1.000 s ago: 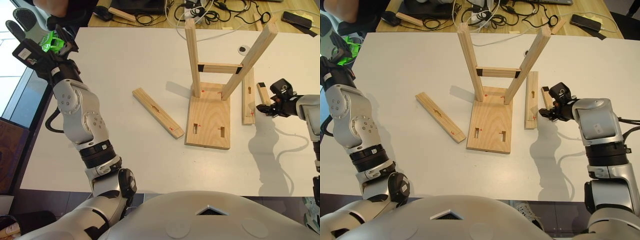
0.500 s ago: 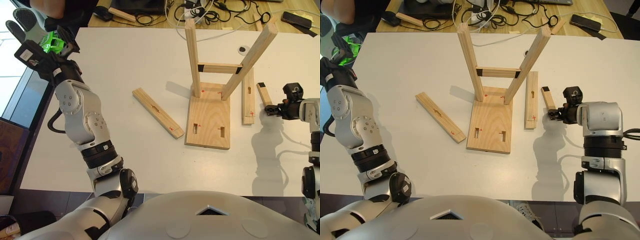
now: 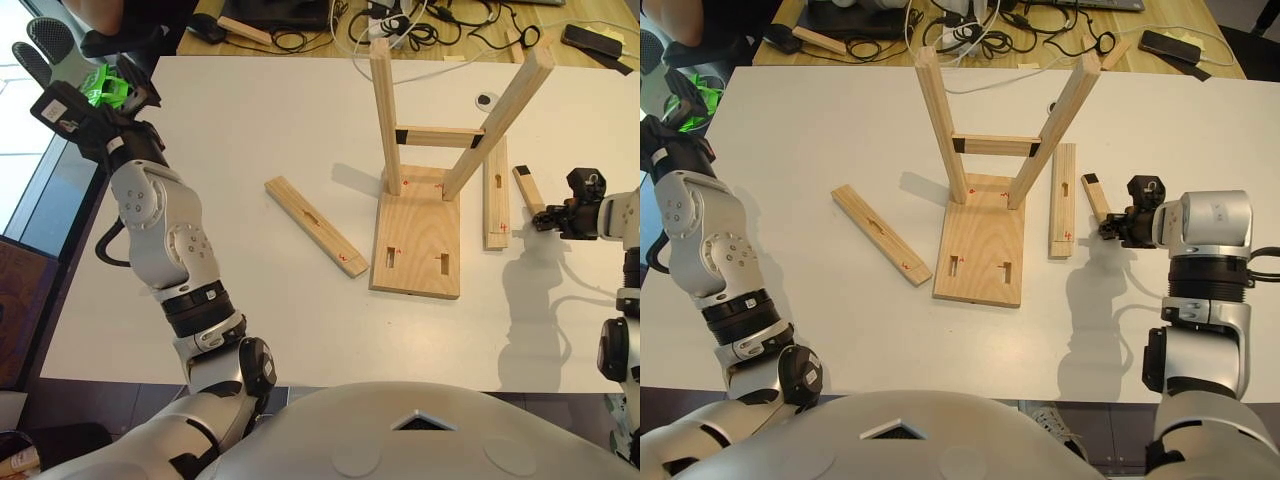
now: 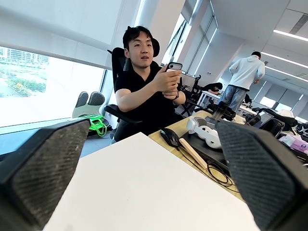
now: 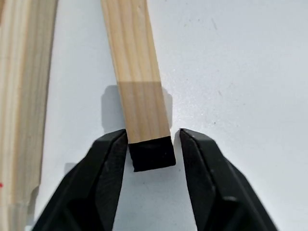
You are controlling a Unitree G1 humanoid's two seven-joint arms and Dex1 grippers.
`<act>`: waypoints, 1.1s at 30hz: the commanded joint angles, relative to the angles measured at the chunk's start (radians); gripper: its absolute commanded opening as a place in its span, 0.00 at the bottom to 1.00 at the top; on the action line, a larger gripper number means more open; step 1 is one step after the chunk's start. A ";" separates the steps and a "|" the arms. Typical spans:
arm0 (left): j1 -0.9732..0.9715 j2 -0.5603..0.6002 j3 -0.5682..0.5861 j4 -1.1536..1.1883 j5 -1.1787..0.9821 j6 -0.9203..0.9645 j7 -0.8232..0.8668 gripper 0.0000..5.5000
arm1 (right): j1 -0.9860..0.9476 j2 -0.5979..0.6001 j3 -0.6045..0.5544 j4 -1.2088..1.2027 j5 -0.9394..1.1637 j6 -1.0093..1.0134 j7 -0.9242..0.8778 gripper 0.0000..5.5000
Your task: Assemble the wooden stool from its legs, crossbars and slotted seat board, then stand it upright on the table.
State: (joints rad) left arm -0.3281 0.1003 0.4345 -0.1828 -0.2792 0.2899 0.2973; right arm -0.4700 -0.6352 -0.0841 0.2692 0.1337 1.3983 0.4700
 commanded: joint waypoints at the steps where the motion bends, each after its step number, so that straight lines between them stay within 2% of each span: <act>1: 0.000 0.000 0.006 -0.006 0.003 0.001 0.009 0.87 | 0.039 0.032 0.004 0.014 0.022 0.049 -0.016 0.24; 5: -0.008 -0.001 0.010 0.004 0.002 -0.005 0.012 0.87 | 0.043 0.050 -0.020 -0.006 0.019 0.015 -0.050 0.24; 12: -0.074 0.010 0.008 -0.002 -0.018 0.015 0.015 0.87 | 0.002 0.164 -0.175 -0.128 0.020 -0.230 -0.187 0.24; 16: -0.151 -0.013 -0.002 0.004 -0.108 0.074 -0.006 0.87 | -0.059 0.235 -0.234 -0.220 0.021 -0.581 -0.283 0.24; 18: -0.191 -0.026 0.000 0.008 -0.115 0.111 0.040 0.87 | -0.100 0.251 -0.243 -0.244 0.008 -0.760 -0.326 0.24; 20: -0.225 -0.021 -0.016 0.020 -0.071 0.145 0.093 0.87 | -0.140 0.243 -0.226 -0.266 -0.016 -0.908 -0.349 0.24; 23: -0.234 -0.008 -0.046 -0.029 -0.158 0.178 -0.017 0.87 | -0.228 0.222 -0.164 -0.325 -0.043 -1.047 -0.334 0.24; 25: -0.230 -0.008 -0.057 -0.069 -0.248 0.214 -0.102 0.87 | -0.258 0.223 -0.112 -0.380 -0.015 -1.062 -0.266 0.24; 30: -0.212 -0.053 -0.087 -0.205 -0.624 0.330 -0.298 0.87 | -0.191 0.266 0.024 -0.601 0.205 -0.883 -0.065 0.23; 33: -0.172 -0.016 -0.149 -0.271 -0.698 0.370 -0.392 0.87 | -0.149 0.268 0.054 -0.676 0.327 -0.768 0.001 0.23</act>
State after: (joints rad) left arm -0.5301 0.0537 0.3174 -0.4224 -0.9430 0.6275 -0.0557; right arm -0.6390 -0.3627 -0.0408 -0.3665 0.4023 0.5659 0.4388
